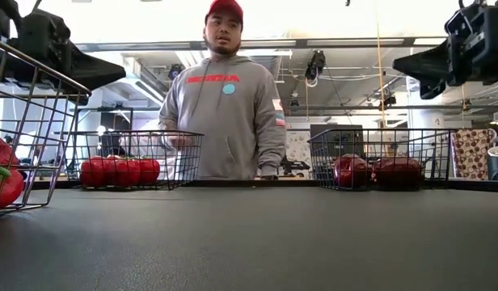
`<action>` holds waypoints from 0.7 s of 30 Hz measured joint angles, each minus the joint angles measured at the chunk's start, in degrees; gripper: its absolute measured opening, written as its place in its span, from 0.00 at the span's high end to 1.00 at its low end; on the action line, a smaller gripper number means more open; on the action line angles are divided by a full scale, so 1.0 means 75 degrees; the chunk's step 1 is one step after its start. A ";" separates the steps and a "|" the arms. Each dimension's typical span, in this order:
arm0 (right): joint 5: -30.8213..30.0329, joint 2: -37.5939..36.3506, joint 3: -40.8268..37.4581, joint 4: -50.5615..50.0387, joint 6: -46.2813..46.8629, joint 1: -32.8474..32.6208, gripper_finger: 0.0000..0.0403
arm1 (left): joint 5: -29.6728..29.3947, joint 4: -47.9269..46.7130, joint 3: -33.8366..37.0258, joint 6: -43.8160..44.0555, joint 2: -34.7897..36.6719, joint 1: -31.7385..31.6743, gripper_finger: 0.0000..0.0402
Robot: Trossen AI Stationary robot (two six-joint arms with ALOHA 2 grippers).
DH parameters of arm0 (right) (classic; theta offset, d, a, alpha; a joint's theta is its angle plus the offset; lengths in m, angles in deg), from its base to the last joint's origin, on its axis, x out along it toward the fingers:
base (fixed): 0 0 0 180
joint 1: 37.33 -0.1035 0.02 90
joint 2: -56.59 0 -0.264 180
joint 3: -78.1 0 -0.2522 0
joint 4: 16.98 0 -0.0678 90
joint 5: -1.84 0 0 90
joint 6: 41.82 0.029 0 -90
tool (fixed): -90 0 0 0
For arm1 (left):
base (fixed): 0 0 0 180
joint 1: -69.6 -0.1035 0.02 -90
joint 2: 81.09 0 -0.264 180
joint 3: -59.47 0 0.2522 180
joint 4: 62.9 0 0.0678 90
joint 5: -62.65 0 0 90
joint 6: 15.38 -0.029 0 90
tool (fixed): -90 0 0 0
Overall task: Sort produce into baskets
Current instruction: Return to Home Position
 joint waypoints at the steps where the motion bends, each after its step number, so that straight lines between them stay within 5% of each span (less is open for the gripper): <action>1: 0.0121 -0.0015 -0.0085 0.0069 0.0070 -0.0002 0.98 | 0.0206 0.0000 0.0000 -0.0009 -0.0009 0.0003 0.91; 5: 0.0682 -0.0034 -0.0375 0.0174 0.0118 -0.0002 0.98 | 0.1026 -0.0078 0.0000 -0.0108 -0.0027 0.0003 0.91; 13: 0.0308 0.0207 -0.0375 0.0017 0.0529 0.0001 0.97 | 0.1792 -0.0180 0.0000 -0.0166 -0.0126 0.0006 0.91; 21: 0.0280 0.0243 -0.0375 0.0049 -0.0294 0.0001 0.97 | 0.1849 -0.0192 0.0003 -0.0117 -0.0458 0.0006 0.91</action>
